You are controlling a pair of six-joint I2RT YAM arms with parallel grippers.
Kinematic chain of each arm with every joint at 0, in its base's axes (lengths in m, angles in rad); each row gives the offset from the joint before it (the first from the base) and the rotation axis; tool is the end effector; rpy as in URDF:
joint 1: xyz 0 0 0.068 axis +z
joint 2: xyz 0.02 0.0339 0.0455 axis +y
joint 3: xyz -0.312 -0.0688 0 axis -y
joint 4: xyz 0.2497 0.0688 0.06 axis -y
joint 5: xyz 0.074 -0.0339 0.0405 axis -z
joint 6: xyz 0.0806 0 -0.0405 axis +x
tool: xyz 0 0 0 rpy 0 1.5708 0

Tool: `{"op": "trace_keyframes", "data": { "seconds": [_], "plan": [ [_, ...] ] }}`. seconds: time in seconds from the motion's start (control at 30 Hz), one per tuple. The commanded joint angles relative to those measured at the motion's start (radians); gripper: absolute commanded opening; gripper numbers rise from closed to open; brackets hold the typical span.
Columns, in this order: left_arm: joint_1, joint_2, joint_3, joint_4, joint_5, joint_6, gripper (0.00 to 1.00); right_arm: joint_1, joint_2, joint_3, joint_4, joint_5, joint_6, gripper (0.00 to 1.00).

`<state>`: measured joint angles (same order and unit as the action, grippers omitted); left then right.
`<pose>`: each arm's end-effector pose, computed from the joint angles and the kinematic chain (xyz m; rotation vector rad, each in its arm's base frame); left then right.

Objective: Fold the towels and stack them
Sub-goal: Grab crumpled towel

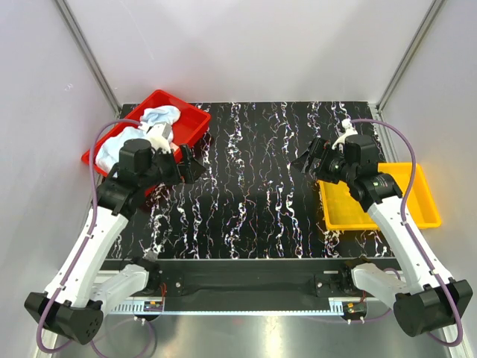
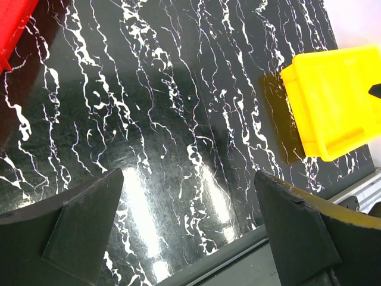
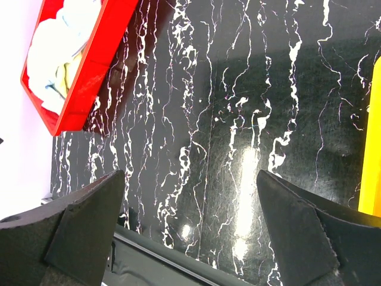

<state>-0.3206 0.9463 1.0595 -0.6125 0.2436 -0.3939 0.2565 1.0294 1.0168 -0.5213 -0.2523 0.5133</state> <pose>0.1956 -0.0854 0.3815 0.0763 2.1259 -0.6838 0.2276 0.0805 0.3604 0.1219 2.1674 0.7183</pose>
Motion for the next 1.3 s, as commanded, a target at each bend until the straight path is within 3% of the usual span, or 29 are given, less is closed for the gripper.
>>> {"op": "trace_keyframes", "data": {
  "seconds": [0.0, 0.23, 0.33, 0.47, 0.63, 0.87, 1.03, 1.17, 1.27],
  "plan": [
    [0.005, -0.012, 0.048, 0.054, 0.014, 0.021, 0.99, 0.006, -0.006, 0.017, 0.015, 0.025, -0.004, 1.00],
    [0.003, 0.022, 0.133, -0.013, -0.168, 0.023, 0.99, 0.004, -0.025, -0.003, 0.020, 0.001, 0.011, 1.00],
    [0.030, 0.115, 0.223, -0.087, -0.341, 0.044, 0.99, 0.004, -0.038, -0.026, 0.069, 0.002, -0.002, 1.00],
    [0.132, 0.306, 0.373, -0.116, -0.418, 0.067, 0.96, 0.006, -0.017, -0.001, 0.066, 0.001, -0.013, 1.00],
    [0.242, 0.500, 0.487, -0.122, -0.593, 0.107, 0.89, 0.006, -0.028, -0.040, 0.148, -0.125, 0.027, 1.00],
    [0.345, 0.874, 0.701, -0.179, -0.632, 0.142, 0.80, 0.006, -0.023, -0.061, 0.191, -0.136, 0.028, 1.00],
    [0.368, 1.043, 0.810, -0.193, -0.619, 0.202, 0.76, 0.006, 0.000, -0.047, 0.190, -0.130, 0.004, 1.00],
    [0.367, 1.135, 0.924, -0.244, -0.639, 0.224, 0.57, 0.006, 0.006, -0.040, 0.172, -0.119, -0.022, 1.00],
    [0.367, 1.129, 0.938, -0.228, -0.624, 0.240, 0.26, 0.004, 0.004, -0.047, 0.167, -0.104, -0.033, 1.00]
  ]
}}
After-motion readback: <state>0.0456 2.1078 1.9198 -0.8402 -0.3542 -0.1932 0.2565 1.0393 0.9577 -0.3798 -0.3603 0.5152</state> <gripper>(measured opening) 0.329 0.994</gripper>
